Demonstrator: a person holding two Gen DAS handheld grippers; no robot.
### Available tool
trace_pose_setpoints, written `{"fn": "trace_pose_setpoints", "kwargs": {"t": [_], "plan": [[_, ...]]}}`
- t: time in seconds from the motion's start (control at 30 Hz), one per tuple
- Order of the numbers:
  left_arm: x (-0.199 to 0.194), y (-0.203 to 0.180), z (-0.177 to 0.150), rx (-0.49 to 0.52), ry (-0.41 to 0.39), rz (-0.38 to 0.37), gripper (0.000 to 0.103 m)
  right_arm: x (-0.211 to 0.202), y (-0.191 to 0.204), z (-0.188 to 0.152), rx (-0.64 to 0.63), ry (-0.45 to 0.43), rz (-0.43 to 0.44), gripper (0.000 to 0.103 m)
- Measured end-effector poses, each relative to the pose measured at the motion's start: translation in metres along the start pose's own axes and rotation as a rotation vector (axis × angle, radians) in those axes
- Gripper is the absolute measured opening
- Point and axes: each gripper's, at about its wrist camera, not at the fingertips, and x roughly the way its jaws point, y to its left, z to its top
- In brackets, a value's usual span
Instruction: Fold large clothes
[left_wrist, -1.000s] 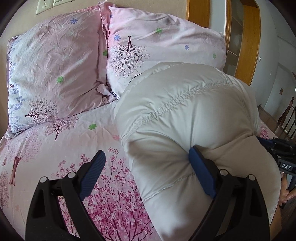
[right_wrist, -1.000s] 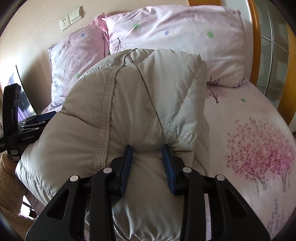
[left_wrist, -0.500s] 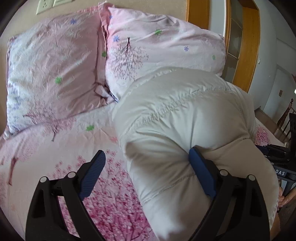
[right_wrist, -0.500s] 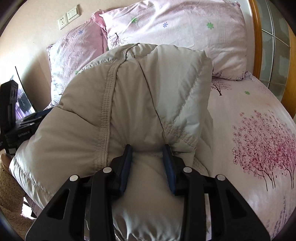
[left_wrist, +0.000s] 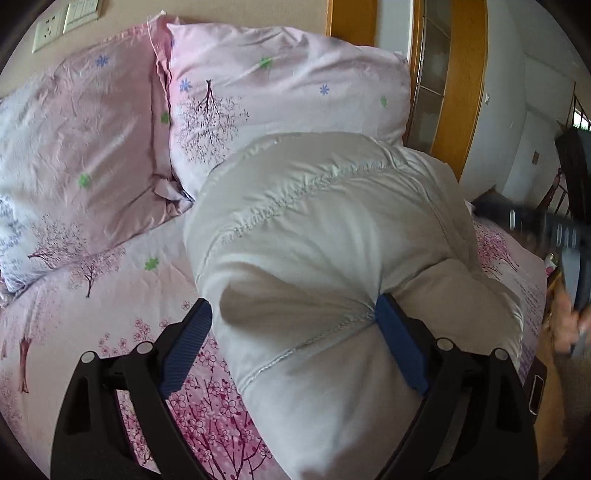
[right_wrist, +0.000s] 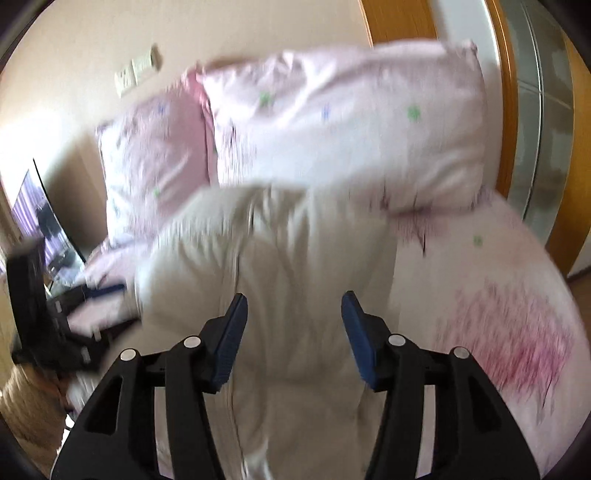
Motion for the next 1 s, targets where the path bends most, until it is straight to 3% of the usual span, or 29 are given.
{"fn": "trace_pose_setpoints", "kwargs": {"t": [0.13, 0.27, 0.37, 0.63, 0.8, 1.0], "plan": [[0.000, -0.007, -0.002, 0.021, -0.006, 0.030, 0.091, 0.025, -0.002, 0.029, -0.032, 0.043, -0.018, 0.055], [0.005, -0.007, -0.002, 0.010, 0.001, 0.016, 0.091, 0.074, -0.018, 0.026, -0.030, 0.213, -0.089, 0.056], [0.007, -0.008, -0.001, 0.007, 0.003, 0.005, 0.091, 0.094, -0.033, 0.017, 0.006, 0.288, -0.051, 0.059], [0.020, -0.016, 0.004, 0.029, 0.012, 0.025, 0.095, 0.118, -0.050, 0.008, 0.040, 0.379, -0.014, 0.065], [0.008, -0.012, 0.004, 0.021, -0.021, 0.044, 0.096, 0.095, -0.039, 0.007, 0.024, 0.295, -0.061, 0.066], [-0.030, 0.004, -0.002, -0.026, -0.095, 0.048, 0.095, 0.011, -0.017, -0.026, 0.047, 0.107, 0.062, 0.065]]}}
